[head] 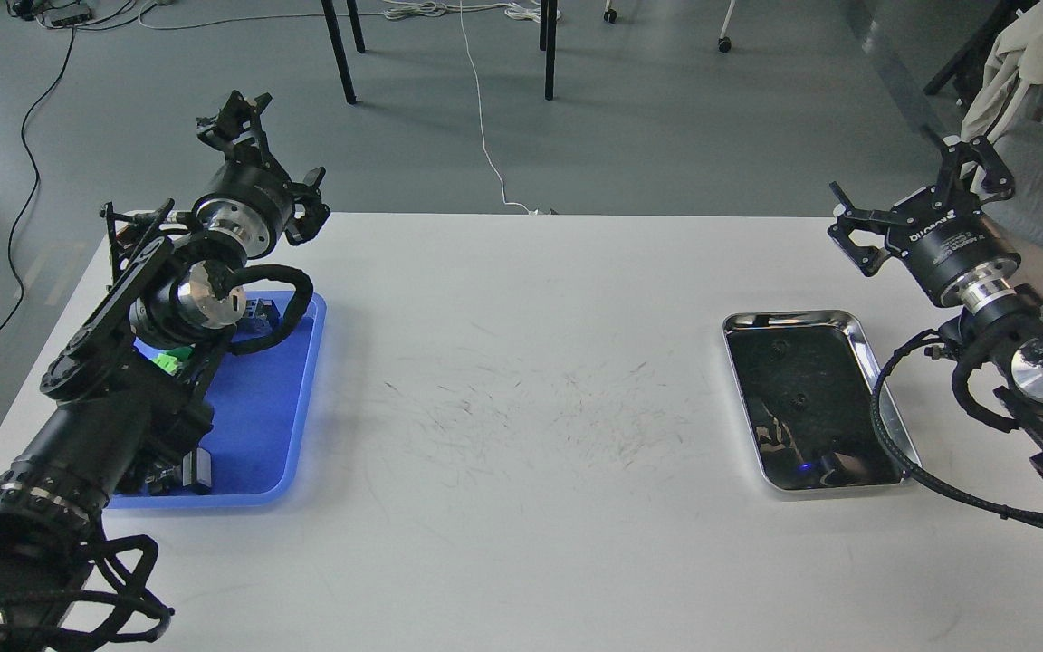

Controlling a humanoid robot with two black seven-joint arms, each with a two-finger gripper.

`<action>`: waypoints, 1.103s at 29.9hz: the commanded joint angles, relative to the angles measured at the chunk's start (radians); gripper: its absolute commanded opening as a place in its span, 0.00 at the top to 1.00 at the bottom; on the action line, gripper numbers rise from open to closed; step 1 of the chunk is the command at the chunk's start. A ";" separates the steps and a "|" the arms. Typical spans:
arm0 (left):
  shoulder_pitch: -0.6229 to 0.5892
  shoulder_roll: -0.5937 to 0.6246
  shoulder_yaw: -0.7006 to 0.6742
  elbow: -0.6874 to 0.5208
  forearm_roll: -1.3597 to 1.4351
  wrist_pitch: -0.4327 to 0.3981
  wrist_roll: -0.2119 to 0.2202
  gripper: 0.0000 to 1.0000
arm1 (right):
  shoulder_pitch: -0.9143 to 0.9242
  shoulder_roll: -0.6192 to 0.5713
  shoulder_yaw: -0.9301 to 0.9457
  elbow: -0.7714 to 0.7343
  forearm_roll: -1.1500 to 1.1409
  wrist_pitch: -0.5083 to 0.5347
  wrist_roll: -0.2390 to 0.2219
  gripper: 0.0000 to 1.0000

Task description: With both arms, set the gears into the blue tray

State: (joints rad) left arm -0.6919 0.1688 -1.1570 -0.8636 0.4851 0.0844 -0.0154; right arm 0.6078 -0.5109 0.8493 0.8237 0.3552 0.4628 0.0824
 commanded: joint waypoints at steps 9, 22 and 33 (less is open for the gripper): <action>0.000 0.003 0.031 0.003 0.001 0.000 -0.061 0.02 | 0.006 0.000 0.004 0.000 0.001 0.000 0.000 0.01; 0.003 0.009 0.034 0.011 0.001 -0.003 -0.058 0.02 | 0.013 0.015 -0.004 0.000 -0.001 -0.003 -0.001 0.01; 0.003 0.012 0.036 0.011 0.007 -0.003 -0.061 0.02 | 0.087 0.009 -0.076 -0.015 -0.117 -0.003 -0.009 0.01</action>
State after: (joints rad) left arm -0.6890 0.1780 -1.1218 -0.8528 0.4921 0.0820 -0.0766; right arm 0.6647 -0.5005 0.8156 0.8150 0.2810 0.4624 0.0773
